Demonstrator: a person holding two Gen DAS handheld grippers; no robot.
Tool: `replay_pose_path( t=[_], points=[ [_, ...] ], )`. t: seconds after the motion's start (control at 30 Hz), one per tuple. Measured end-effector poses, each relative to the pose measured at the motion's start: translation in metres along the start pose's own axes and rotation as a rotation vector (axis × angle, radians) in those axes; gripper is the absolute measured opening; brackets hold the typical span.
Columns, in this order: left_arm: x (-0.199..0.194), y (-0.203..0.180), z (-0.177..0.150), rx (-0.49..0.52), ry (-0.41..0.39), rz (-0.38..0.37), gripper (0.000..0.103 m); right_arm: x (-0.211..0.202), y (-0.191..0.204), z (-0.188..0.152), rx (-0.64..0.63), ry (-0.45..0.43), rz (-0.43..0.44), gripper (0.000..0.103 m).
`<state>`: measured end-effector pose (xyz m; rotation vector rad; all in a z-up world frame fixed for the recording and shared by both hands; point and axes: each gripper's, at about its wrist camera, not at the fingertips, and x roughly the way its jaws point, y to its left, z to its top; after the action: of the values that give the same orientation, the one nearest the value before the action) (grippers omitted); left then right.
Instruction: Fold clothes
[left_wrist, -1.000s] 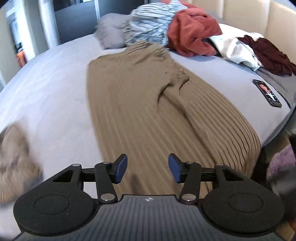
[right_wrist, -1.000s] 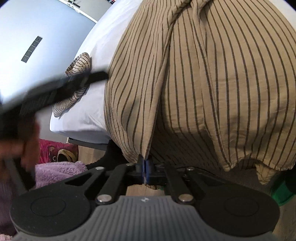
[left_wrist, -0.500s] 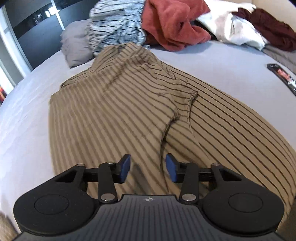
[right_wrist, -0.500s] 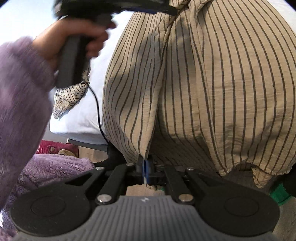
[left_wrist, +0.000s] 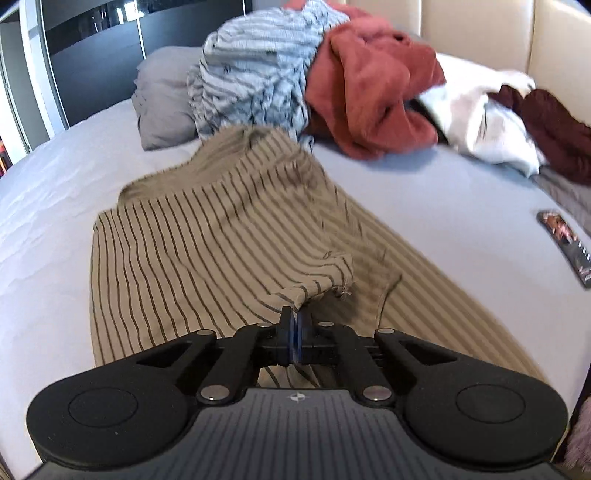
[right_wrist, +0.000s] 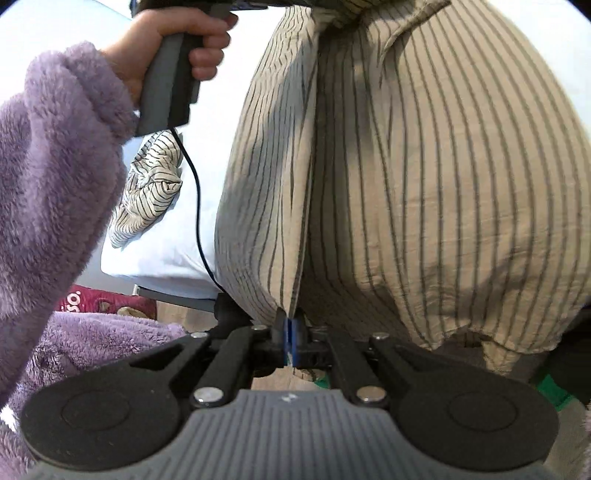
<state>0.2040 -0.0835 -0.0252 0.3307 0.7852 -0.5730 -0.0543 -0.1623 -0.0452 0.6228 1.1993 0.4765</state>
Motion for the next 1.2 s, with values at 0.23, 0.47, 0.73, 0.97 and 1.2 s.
replay_pose_path(
  t=[0.23,0.47,0.73,0.97,1.2],
  points=[
    [0.031,-0.021,0.002,0.069,0.071,0.021,0.000,0.011,-0.031,-0.001,0.082,0.039,-0.046,0.002],
    [0.039,-0.023,-0.013,0.063,0.127,0.031,0.022,0.021,-0.033,0.001,0.075,0.092,-0.066,0.008],
    [-0.040,0.000,-0.042,-0.005,0.021,0.042,0.055,0.000,-0.029,-0.014,-0.019,0.043,-0.159,0.051],
    [-0.118,0.006,-0.117,-0.060,0.001,0.090,0.055,-0.020,-0.025,-0.022,-0.125,-0.061,-0.215,0.043],
    [-0.138,0.001,-0.196,-0.219,0.119,0.104,0.055,-0.013,-0.012,-0.017,-0.218,-0.126,-0.217,0.031]
  ],
)
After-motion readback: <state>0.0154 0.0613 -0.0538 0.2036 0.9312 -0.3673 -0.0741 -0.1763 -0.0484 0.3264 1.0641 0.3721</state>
